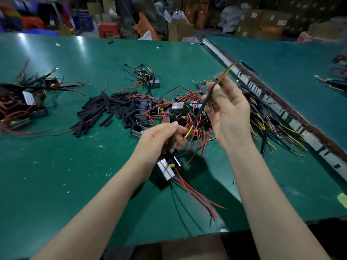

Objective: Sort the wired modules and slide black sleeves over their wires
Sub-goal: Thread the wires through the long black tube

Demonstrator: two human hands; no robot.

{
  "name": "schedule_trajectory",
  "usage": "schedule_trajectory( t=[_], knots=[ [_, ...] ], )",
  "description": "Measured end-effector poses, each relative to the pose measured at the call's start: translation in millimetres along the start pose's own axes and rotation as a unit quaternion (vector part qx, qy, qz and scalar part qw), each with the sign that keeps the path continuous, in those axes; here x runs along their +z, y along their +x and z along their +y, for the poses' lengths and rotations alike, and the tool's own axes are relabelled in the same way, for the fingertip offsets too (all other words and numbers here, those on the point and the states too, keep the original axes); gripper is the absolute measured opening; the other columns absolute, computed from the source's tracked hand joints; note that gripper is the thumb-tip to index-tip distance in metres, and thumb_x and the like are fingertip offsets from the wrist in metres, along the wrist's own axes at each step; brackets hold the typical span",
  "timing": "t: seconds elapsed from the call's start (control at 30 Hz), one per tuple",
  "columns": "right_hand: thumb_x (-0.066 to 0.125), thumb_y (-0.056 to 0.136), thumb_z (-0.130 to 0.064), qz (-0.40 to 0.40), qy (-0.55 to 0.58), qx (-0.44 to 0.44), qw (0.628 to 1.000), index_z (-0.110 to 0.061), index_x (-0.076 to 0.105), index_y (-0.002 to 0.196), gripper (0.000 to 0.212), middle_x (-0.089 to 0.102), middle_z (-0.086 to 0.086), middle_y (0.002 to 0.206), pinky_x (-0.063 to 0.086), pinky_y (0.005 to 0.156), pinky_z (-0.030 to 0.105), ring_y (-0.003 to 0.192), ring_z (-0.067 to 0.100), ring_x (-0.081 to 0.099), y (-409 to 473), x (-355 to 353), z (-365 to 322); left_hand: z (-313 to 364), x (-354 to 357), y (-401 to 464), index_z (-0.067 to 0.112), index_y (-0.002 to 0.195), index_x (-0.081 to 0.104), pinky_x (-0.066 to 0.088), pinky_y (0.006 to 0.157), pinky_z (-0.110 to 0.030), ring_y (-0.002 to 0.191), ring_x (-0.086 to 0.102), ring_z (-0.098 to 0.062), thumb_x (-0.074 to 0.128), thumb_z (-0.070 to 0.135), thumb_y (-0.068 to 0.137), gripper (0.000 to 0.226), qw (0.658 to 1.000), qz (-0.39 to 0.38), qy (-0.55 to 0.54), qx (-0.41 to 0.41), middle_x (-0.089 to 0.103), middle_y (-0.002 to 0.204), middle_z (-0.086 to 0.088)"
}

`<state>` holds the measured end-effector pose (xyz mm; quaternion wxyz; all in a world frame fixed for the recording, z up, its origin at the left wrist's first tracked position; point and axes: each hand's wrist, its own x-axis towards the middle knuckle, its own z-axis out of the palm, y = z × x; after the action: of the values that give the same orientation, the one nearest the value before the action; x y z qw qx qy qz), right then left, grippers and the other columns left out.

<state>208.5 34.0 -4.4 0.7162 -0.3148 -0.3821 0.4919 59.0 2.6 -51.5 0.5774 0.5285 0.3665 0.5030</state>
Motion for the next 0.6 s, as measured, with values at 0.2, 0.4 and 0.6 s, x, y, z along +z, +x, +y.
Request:
schedule_trajectory(
  t=[0.2, 0.4, 0.6],
  knots=[
    [0.049, 0.097, -0.002, -0.001, -0.024, -0.032, 0.999, -0.022, 0.055, 0.11, 0.024, 0.071, -0.007, 0.085, 0.046, 0.058, 0.018, 0.075, 0.015, 0.059, -5.9, -12.0, 13.4, -4.3, -1.5, 0.3, 0.03, 0.079, 0.074, 0.042, 0.057, -0.016, 0.06, 0.055, -0.007, 0.06, 0.033, 0.081, 0.015, 1.0, -0.01, 0.022, 0.019, 0.065, 0.065, 0.006],
    [0.045, 0.098, 0.002, 0.007, 0.003, -0.035, 0.999, -0.019, 0.05, 0.106, 0.022, 0.071, -0.006, 0.083, 0.045, 0.055, 0.018, 0.068, 0.013, 0.064, -9.4, -10.4, 11.2, -6.9, -0.4, -2.0, 0.022, 0.084, 0.068, 0.044, 0.058, -0.01, 0.058, 0.056, 0.0, 0.074, 0.016, 0.078, 0.011, 0.998, -0.008, 0.052, 0.032, 0.064, 0.063, 0.012],
    [0.046, 0.097, 0.001, 0.006, 0.007, -0.026, 1.0, -0.019, 0.048, 0.103, 0.021, 0.071, -0.006, 0.084, 0.046, 0.056, 0.018, 0.071, 0.013, 0.064, -12.0, -11.5, 12.4, -9.0, -0.7, -0.8, 0.02, 0.084, 0.067, 0.044, 0.059, -0.011, 0.058, 0.055, 0.0, 0.07, 0.012, 0.082, 0.008, 0.995, 0.035, 0.087, 0.027, 0.062, 0.062, 0.013]
  ],
)
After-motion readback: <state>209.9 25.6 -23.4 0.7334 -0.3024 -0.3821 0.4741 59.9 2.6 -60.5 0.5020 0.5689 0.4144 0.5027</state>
